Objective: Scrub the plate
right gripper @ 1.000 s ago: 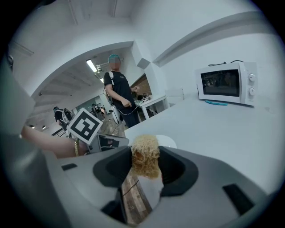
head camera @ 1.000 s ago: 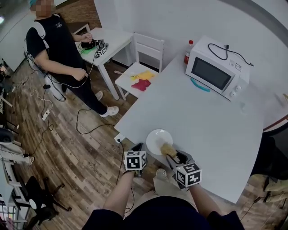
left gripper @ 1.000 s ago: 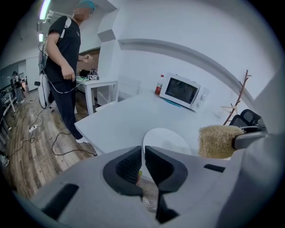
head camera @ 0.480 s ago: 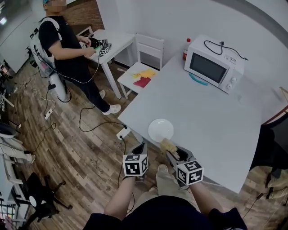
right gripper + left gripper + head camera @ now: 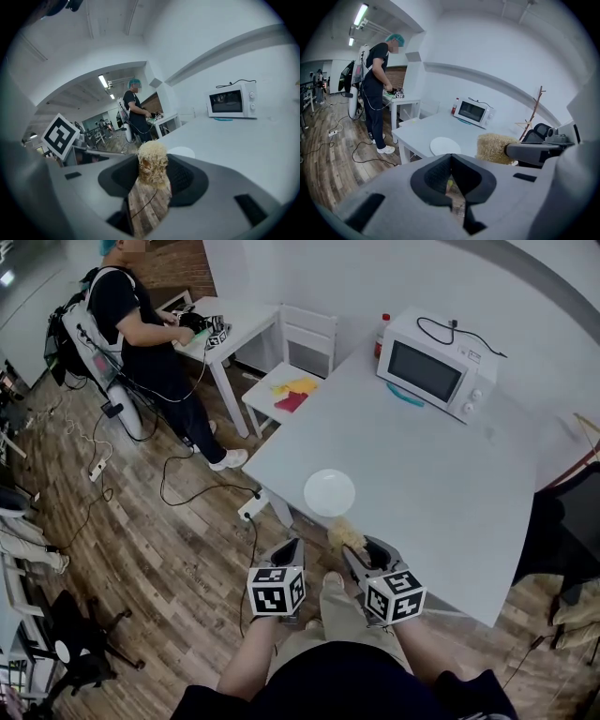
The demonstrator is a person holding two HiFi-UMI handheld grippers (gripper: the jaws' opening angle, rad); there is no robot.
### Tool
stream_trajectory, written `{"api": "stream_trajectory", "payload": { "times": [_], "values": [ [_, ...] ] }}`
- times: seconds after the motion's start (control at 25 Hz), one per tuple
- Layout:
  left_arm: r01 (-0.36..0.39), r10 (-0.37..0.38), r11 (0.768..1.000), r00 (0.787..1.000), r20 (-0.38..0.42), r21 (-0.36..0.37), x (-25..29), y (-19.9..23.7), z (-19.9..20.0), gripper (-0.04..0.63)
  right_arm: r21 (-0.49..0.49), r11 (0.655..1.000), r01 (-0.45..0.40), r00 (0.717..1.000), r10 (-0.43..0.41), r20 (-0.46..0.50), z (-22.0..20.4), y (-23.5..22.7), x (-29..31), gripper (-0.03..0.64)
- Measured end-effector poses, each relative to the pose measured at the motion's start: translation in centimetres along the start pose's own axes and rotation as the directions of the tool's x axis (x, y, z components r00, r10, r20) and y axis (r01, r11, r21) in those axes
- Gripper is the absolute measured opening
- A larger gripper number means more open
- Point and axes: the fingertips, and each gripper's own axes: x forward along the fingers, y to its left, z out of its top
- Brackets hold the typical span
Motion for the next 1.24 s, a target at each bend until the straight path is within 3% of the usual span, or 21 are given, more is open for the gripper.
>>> {"api": "stream_trajectory", "payload": {
  "times": [0.32, 1.24],
  "values": [
    [0.009, -0.009, 1.000, 1.000, 0.021, 0.000, -1.0, -1.0, 0.3, 0.018, -0.058, 0.998, 0.009, 0.999, -0.007, 0.032, 0.5, 1.0, -1.3, 0.178],
    [0.067, -0.068, 0.997, 0.997, 0.038, 0.028, -2.4, -2.8, 0.4, 0.017, -0.091, 0.995, 0.045, 0.997, -0.040, 0.062, 0.7, 1.7, -2.8, 0.178]
  ]
}}
